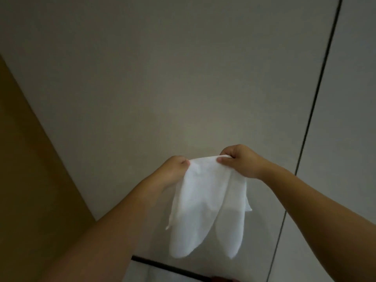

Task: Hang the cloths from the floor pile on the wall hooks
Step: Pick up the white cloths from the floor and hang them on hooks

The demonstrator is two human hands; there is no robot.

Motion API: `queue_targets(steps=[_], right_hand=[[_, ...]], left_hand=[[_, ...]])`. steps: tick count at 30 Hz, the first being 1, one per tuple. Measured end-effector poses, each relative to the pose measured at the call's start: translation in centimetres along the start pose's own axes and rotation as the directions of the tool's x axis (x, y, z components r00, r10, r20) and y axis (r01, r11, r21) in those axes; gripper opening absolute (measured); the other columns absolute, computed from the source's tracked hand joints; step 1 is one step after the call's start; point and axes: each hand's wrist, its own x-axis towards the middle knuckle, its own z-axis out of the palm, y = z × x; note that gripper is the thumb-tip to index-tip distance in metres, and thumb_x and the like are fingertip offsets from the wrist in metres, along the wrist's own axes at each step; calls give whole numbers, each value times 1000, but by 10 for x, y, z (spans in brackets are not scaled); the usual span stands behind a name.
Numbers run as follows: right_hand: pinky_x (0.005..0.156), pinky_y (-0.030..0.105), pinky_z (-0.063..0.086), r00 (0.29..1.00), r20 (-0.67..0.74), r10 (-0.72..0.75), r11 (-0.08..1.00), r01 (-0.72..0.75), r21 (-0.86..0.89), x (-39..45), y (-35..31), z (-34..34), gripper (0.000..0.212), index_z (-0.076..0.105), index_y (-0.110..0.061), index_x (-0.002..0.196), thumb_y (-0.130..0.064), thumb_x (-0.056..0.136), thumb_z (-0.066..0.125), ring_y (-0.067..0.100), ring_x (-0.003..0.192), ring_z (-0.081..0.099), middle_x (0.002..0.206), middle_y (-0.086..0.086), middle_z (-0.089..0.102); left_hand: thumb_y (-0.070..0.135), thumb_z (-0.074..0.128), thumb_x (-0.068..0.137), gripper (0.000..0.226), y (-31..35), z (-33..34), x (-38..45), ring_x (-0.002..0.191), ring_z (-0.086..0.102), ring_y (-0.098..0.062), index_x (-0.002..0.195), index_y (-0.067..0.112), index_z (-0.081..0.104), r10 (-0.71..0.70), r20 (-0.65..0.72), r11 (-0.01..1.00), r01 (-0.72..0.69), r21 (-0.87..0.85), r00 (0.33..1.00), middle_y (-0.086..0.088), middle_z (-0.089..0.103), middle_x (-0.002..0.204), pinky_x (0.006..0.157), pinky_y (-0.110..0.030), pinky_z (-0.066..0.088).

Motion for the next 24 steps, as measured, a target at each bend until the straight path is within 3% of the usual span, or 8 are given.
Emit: queue_targets(steps=[4,8,11,13,16,19,24], right_hand=[[56,16,38,977,104,-185,982,181,46,16,-31,31,23,60,-17,75,-26,94,53,10,66,52,72,-6,55],[55,12,35,905,233,-356,934,340,107,18,-70,72,23,61,-8,80,-22,95,51,8,65,48,73,-4,53],[57,22,35,843,302,-445,896,411,170,9,-102,105,23,58,-11,74,-21,95,53,8,61,45,70,-3,51],[57,21,35,804,322,-499,867,460,194,3,-125,124,26,54,-19,67,-20,93,54,9,64,47,68,-7,51],[62,24,38,732,363,-577,817,528,232,-11,-165,149,29,52,-28,64,-24,92,56,11,71,52,71,-10,55],[62,24,39,664,394,-636,768,598,231,-31,-208,172,26,53,-31,66,-29,92,55,5,70,52,72,-13,55],[68,29,44,585,426,-690,716,638,283,-49,-279,221,16,61,-27,74,-36,88,60,11,76,58,75,-11,60]], left_hand=[[16,39,98,24,-13,-27,-48,69,42,-17,75,11,45,-99,-230,995,104,11,968,-5,45,70,61,-29,31],[20,36,99,30,-25,-54,-113,63,41,-15,71,13,40,-223,-387,966,257,37,895,-1,41,66,55,-29,30],[23,35,100,28,-30,-74,-169,63,39,-14,75,12,42,-278,-447,941,334,48,850,-4,41,70,56,-27,29],[23,36,101,28,-33,-86,-206,65,41,-13,79,11,48,-305,-473,924,377,63,827,-4,44,72,57,-26,31],[25,36,100,33,-39,-106,-258,67,45,-11,70,18,48,-351,-512,871,474,128,784,5,47,69,58,-23,33],[25,38,99,36,-48,-126,-307,64,45,-7,64,26,44,-378,-566,815,553,170,732,8,47,67,55,-23,31],[26,40,98,35,-74,-165,-375,69,51,-10,64,27,48,-411,-628,773,618,145,661,11,52,70,57,-23,34]])
